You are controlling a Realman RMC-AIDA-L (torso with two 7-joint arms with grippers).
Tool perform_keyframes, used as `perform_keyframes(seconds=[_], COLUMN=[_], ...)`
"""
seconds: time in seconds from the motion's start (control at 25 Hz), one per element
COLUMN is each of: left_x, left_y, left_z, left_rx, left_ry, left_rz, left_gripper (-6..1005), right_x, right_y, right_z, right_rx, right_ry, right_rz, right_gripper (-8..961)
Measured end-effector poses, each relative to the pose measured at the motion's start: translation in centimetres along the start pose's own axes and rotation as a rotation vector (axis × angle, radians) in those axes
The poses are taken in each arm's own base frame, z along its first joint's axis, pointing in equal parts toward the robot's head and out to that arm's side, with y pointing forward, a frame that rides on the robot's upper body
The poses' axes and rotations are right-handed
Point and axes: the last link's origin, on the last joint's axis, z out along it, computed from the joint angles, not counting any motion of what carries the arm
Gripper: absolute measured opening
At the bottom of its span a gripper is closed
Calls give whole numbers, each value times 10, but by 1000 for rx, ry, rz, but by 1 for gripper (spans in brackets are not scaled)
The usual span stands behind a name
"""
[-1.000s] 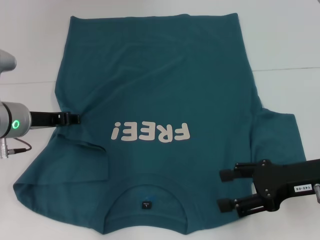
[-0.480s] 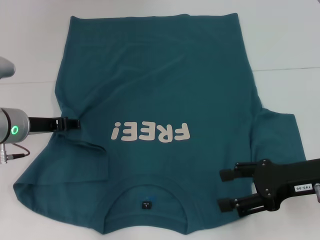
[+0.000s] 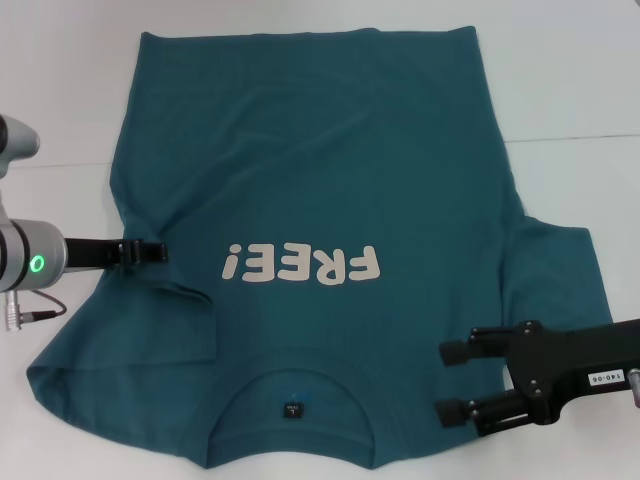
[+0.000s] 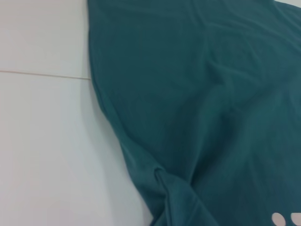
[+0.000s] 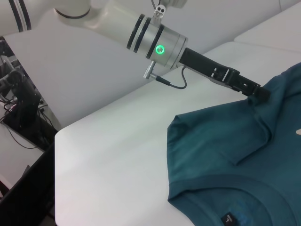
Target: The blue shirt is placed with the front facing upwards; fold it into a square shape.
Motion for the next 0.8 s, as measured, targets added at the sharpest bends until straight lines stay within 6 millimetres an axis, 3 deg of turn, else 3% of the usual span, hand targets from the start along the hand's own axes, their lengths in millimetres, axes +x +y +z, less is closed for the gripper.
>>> perform_keyframes(seconds=[0.52, 0.8], left_x=[8, 7], left_y=[13, 5], left_z=[2, 1], left_rx=[-26, -1], left_ry=[10, 15], left_rz=[20, 18], left_gripper=[703, 701], right_x=[0, 0], right_y=[0, 0], right_z=[1, 1], right_rx=[1, 2], right_ry=[4, 3], right_rz=[0, 0], right_gripper=[918, 918])
